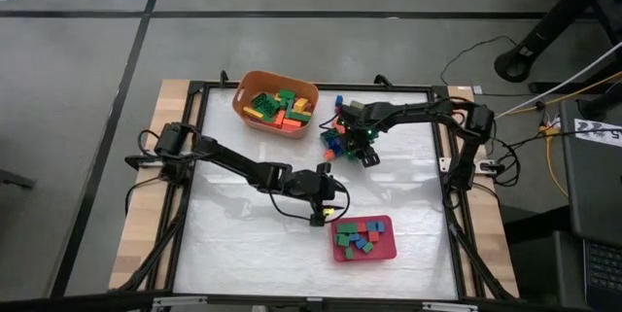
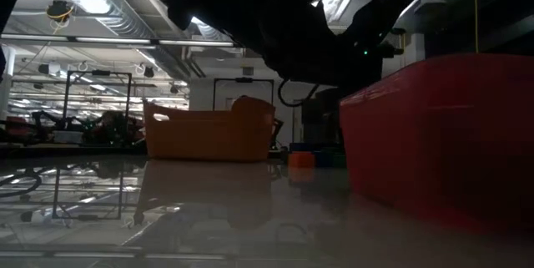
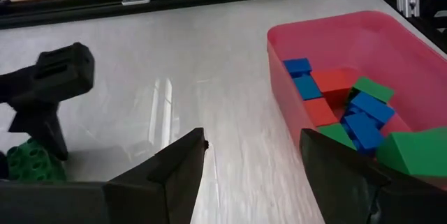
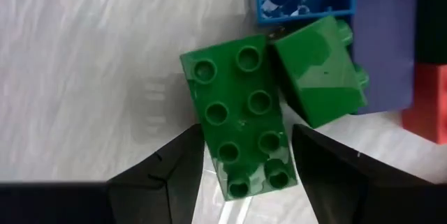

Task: Sort blocks by size
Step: Put the large green game piece into the orange bin

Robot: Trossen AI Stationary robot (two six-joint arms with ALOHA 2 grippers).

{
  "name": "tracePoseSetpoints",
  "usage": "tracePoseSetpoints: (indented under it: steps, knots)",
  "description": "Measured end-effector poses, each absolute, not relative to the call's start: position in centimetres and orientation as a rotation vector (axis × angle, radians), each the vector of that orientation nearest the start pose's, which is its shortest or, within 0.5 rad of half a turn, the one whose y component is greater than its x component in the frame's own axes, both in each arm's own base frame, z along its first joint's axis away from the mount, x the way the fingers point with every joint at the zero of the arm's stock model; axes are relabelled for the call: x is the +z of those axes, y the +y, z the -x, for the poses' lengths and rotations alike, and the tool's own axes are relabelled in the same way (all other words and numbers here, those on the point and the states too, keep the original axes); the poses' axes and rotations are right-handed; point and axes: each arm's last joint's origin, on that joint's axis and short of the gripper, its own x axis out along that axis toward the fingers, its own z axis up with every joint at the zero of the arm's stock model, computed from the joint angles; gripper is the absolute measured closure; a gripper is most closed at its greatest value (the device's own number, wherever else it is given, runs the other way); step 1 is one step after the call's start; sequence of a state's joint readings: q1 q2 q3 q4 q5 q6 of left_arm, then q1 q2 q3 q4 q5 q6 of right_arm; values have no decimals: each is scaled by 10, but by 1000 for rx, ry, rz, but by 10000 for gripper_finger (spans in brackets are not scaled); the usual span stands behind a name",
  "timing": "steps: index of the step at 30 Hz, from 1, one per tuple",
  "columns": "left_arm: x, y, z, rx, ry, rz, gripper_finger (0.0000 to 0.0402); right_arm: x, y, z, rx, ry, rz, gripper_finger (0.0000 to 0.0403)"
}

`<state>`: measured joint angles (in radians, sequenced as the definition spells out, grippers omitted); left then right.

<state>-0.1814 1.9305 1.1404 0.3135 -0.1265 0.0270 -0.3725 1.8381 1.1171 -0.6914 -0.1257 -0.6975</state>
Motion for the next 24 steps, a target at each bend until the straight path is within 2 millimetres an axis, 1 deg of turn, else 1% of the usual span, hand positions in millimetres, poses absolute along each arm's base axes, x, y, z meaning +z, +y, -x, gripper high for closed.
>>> tracePoseSetpoints:
  steps: [4, 6, 9, 12, 14, 19, 22, 24]
  knots:
    - [174, -71, -407, -60, 475, -100, 180, 139, -117, -309, 280, 1372, 216, 189]
    - [174, -71, -407, -61, 482, -104, 180, 138, -117, -309, 272, 1377, 204, 197]
    - [178, -67, -403, -48, 518, -128, 180, 141, -117, -308, 261, 1379, 196, 228]
    - [194, -58, -393, 15, 562, -149, 180, 148, -115, -304, 260, 1395, 183, 266]
    - [206, -51, -384, 73, 599, -153, 180, 155, -113, -299, 258, 1426, 157, 266]
    - [233, -34, -357, 218, 702, -176, 180, 192, -115, -304, 218, 1360, 184, 266]
    - [245, -24, -342, 308, 750, -197, 180, 211, -119, -314, 182, 1271, 226, 266]
    - [250, -18, -333, 371, 778, -201, 180, 223, -123, -323, 145, 1187, 266, 257]
